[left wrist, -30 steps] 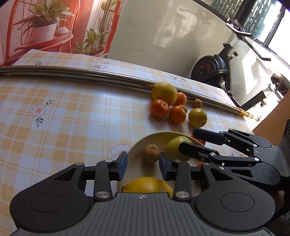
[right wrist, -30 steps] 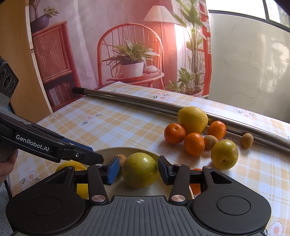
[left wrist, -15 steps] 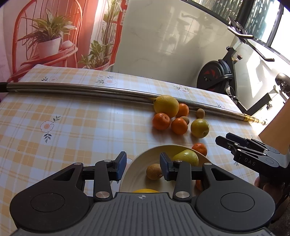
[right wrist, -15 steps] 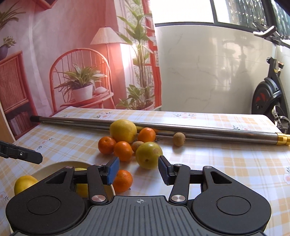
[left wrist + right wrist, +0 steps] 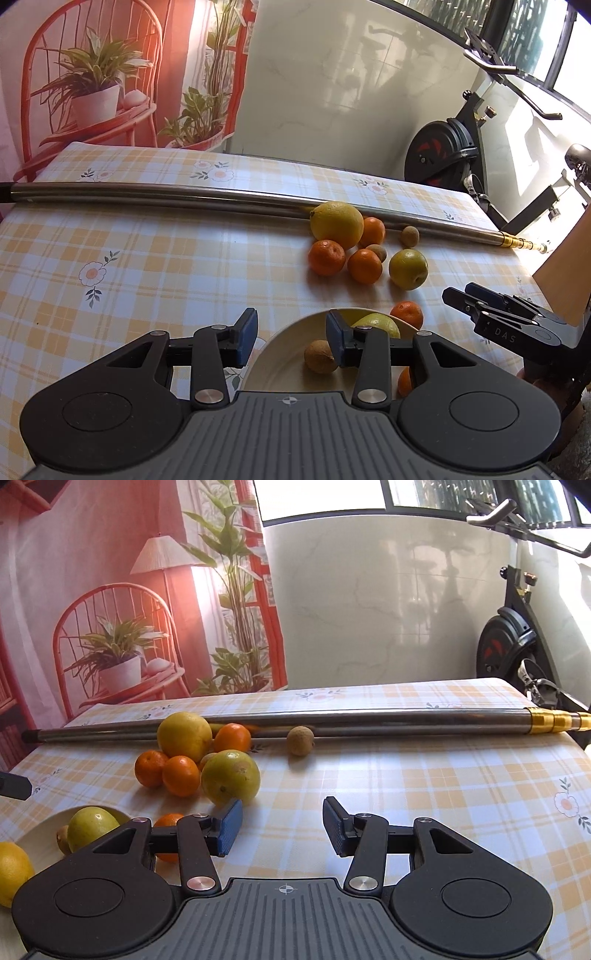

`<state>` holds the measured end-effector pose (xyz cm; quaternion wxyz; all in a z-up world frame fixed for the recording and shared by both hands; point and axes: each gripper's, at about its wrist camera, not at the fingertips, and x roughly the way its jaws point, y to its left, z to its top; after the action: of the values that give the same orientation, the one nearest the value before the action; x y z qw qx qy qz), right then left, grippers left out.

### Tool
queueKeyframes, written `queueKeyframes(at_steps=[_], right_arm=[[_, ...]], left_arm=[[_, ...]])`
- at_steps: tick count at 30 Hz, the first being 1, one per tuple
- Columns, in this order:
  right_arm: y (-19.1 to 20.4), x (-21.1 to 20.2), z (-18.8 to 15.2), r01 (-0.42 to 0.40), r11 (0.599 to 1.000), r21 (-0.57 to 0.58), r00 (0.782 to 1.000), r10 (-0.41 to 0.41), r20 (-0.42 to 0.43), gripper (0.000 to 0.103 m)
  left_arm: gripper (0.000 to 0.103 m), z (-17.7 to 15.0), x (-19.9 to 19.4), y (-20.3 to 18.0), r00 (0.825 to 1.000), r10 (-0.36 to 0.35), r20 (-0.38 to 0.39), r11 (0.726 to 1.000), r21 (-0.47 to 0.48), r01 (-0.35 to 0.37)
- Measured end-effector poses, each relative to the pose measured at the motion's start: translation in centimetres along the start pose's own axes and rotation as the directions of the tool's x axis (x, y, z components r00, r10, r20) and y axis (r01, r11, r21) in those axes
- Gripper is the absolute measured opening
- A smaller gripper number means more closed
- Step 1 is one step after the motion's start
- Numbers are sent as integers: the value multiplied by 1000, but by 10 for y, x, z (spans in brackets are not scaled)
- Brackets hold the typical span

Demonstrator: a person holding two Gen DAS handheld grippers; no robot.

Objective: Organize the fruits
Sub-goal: 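Lower and release the kiwi in the plate with the left gripper while the right gripper releases the citrus, then move both open grippers back to the fruit cluster beside the rod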

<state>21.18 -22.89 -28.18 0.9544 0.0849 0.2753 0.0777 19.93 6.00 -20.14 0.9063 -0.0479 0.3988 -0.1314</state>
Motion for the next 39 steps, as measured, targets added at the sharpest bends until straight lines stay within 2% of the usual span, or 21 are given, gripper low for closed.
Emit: queueKeyframes(at_steps=[2,8,18,22,25,31,34,37,39], right_arm=[[-1,-1,-1,-7,1000,-1,1000,7,7,50],[-1,0,2,-44,999,-15,999,44,11,51],[-16,17,31,-77,997,19,997,76,34,54],[-22,26,45,-73,997,17,996,72,44,58],[-30,35,55,-31,999,42,998,28,50,60],[-42,48,62,25,997,69,998,-29,52,59],[-43,57,61,33,999,43,998,-35,53,58],[-41,66,60,42,999,20,998,-43,50,50],[-40,72,60,32,999,16,999,-32,41,47]], left_arm=[[43,2,2,-1,1000,1,-1,1000,2,-1],[43,13,8,-5,1000,-2,5,1000,1,2],[43,48,3,-16,996,-9,90,1000,-6,10],[43,64,-1,-16,990,6,143,1000,-20,-3],[43,73,-4,-13,985,18,173,1000,-28,-13],[43,83,-4,-3,973,78,217,995,-74,-64],[43,81,4,-4,976,92,195,995,-62,-81],[43,78,15,-5,981,98,170,995,-52,-91],[43,77,22,-5,983,91,156,995,-48,-85]])
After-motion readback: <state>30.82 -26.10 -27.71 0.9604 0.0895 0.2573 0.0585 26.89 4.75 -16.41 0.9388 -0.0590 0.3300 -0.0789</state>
